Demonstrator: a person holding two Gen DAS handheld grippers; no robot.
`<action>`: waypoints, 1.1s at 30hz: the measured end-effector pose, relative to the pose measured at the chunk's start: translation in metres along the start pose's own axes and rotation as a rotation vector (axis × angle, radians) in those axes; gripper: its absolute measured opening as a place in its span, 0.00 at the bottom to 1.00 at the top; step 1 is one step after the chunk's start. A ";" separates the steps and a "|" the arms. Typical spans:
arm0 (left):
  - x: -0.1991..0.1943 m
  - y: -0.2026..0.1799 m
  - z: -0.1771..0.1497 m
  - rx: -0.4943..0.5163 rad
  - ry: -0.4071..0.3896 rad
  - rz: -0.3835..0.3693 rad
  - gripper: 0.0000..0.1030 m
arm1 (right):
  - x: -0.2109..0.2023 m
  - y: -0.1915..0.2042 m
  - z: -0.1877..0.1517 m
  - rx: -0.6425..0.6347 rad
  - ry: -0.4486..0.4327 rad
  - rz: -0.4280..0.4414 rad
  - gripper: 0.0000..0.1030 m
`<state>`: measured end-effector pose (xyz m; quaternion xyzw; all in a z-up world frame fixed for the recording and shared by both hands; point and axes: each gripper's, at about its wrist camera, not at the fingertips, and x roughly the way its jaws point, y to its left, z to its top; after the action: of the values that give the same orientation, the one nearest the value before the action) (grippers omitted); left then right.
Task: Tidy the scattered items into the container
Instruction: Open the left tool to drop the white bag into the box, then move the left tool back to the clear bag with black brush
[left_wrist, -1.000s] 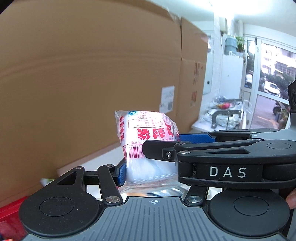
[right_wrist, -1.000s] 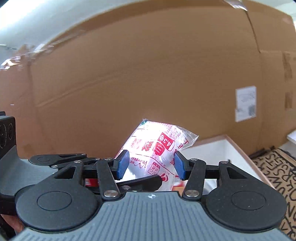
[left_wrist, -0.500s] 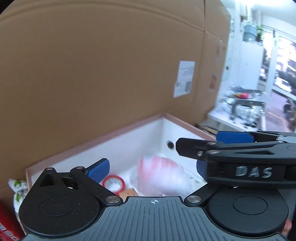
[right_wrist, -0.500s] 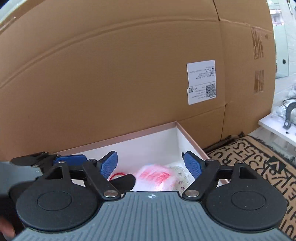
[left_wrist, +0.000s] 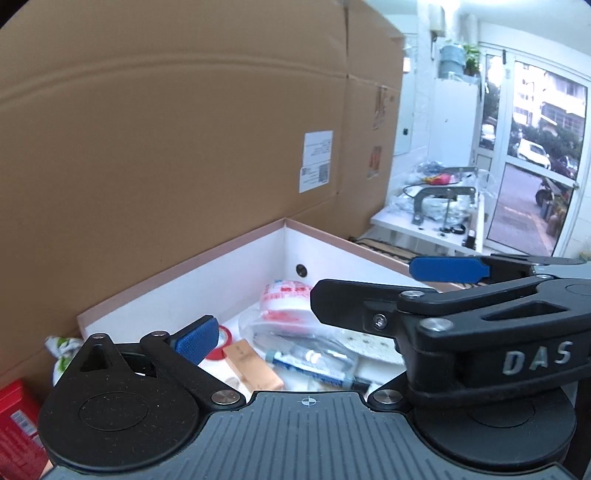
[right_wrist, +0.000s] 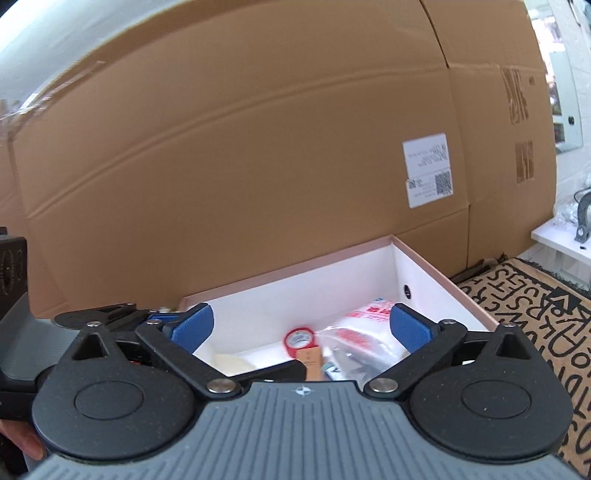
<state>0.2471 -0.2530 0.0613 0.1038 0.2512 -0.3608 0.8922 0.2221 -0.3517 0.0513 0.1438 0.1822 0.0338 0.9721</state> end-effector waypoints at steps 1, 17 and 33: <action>-0.006 -0.002 -0.003 0.002 0.011 0.015 1.00 | -0.008 0.001 -0.003 -0.009 -0.006 0.007 1.00; -0.121 0.011 -0.094 -0.136 -0.005 0.276 1.00 | -0.093 0.078 -0.063 -0.121 -0.012 0.180 1.00; -0.176 0.041 -0.163 -0.269 0.032 0.338 1.00 | -0.111 0.138 -0.113 -0.125 0.100 0.219 1.00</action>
<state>0.1074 -0.0596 0.0144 0.0300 0.2902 -0.1677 0.9417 0.0752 -0.2026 0.0289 0.1000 0.2113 0.1581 0.9593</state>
